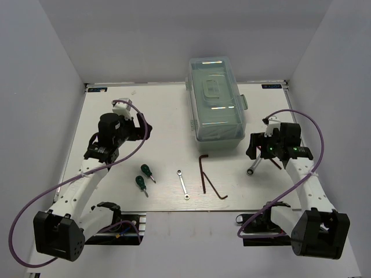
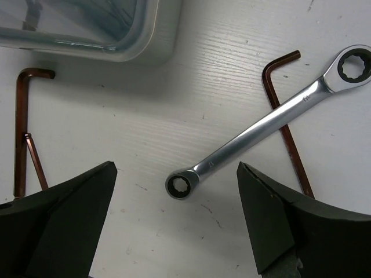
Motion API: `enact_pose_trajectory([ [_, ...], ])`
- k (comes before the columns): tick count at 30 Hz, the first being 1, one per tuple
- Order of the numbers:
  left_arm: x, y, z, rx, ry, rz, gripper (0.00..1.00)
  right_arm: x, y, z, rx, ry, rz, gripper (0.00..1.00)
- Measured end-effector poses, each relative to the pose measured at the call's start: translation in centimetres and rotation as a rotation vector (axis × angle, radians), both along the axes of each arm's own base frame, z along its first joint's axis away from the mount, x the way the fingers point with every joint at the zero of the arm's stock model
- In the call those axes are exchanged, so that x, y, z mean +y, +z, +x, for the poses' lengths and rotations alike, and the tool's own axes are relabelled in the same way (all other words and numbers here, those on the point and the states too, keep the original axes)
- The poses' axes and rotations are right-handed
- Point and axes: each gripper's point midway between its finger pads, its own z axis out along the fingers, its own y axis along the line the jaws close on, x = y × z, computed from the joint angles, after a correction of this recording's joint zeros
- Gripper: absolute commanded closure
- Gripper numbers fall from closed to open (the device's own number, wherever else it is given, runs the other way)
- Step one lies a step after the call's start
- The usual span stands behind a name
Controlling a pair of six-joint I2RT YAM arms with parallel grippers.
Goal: Sort the tools into containers
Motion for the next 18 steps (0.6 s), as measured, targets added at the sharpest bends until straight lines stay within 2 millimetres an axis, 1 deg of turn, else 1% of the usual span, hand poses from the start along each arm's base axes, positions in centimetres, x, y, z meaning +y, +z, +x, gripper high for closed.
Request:
enact_pose_trajectory([
  [4, -1.0, 0.3, -0.3, -0.007, -0.055, -0.024, 0.0, -0.2, 0.0, 0.1, -0.003, -0.003, 0.002, 0.1],
  [9, -1.9, 0.8, -0.5, -0.021, -0.108, -0.049, 0.0, -0.1, 0.2, -0.1, -0.015, 0.024, 0.015, 0.1],
  [12, -2.3, 0.8, -0.5, -0.02, -0.129, -0.056, 0.0, 0.1, 0.6, -0.2, -0.033, 0.046, 0.026, 0.1],
  [13, -2.4, 0.8, -0.5, -0.019, -0.134, -0.058, 0.08, 0.2, 0.7, -0.2, -0.04, 0.057, 0.026, 0.36],
  [14, -2.5, 0.7, -0.5, -0.015, -0.139, -0.062, 0.2, 0.3, 0.8, -0.2, -0.052, 0.08, 0.02, 0.59],
  [15, -2.7, 0.7, -0.5, -0.013, -0.146, -0.067, 0.4, 0.4, 0.9, -0.3, -0.062, 0.104, 0.016, 0.93],
  [16, -2.8, 0.6, -0.5, -0.01, -0.151, -0.074, 0.69, 0.6, 0.9, -0.4, -0.063, 0.124, 0.019, 1.0],
  [17, -2.9, 0.6, -0.5, -0.009, -0.154, -0.078, 1.0, 0.8, 0.9, -0.7, -0.056, 0.138, 0.026, 1.0],
  [18, -3.0, 0.5, -0.4, -0.009, -0.163, -0.077, 1.0, 1.0, 1.1, -1.0, -0.049, 0.152, 0.031, 1.0],
])
